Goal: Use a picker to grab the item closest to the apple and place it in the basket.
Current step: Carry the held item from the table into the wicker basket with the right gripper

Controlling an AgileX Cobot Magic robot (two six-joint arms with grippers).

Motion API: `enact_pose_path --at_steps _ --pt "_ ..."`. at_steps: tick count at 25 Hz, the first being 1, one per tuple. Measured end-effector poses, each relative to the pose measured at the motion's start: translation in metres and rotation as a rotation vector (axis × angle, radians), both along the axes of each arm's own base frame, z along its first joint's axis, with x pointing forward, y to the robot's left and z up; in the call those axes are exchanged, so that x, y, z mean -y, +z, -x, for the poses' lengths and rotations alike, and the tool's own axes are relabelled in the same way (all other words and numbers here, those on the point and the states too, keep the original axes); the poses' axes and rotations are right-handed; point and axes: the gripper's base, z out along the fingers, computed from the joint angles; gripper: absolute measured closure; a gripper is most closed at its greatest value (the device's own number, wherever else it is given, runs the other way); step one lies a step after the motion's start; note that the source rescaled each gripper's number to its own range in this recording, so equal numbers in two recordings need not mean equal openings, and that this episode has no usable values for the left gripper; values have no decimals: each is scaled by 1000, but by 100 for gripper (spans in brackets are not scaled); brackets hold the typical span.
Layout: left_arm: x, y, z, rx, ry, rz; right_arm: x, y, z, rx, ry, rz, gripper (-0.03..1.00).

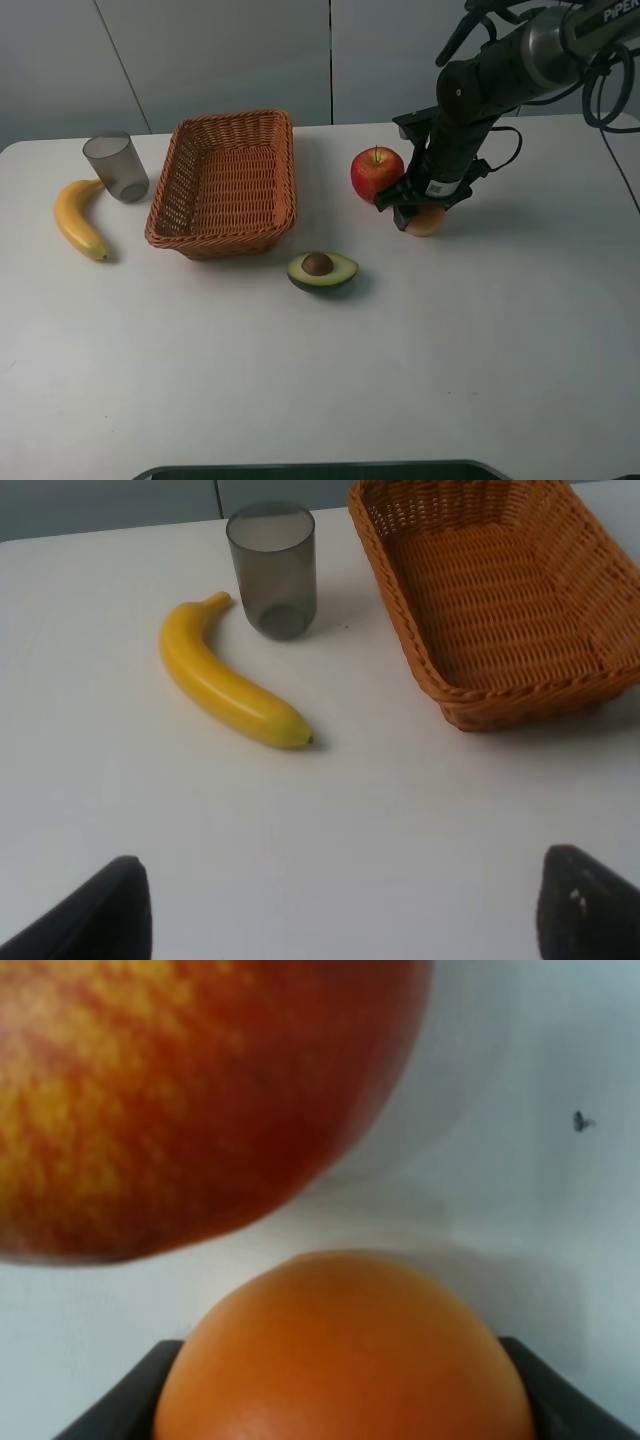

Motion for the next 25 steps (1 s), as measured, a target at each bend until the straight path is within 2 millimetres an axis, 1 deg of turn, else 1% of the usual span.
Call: enact_pose_path --at_steps 3,6,11,14,16,19,22,25 --pt "0 0 0 0 0 0 1 4 2 -15 -1 7 95" --pt "0 0 0 0 0 0 3 17 6 -44 -3 20 95" --pt "0 0 0 0 0 0 7 60 21 -40 3 22 95" --pt "0 0 0 0 0 0 2 88 36 -27 31 18 95" --pt "0 0 0 0 0 0 -7 107 48 -9 64 12 95" --pt "0 0 0 0 0 0 -21 128 63 25 125 -3 95" --pt "0 0 0 0 0 0 -39 134 74 26 180 -22 95" --pt "0 0 0 0 0 0 -62 140 80 48 243 -38 95"
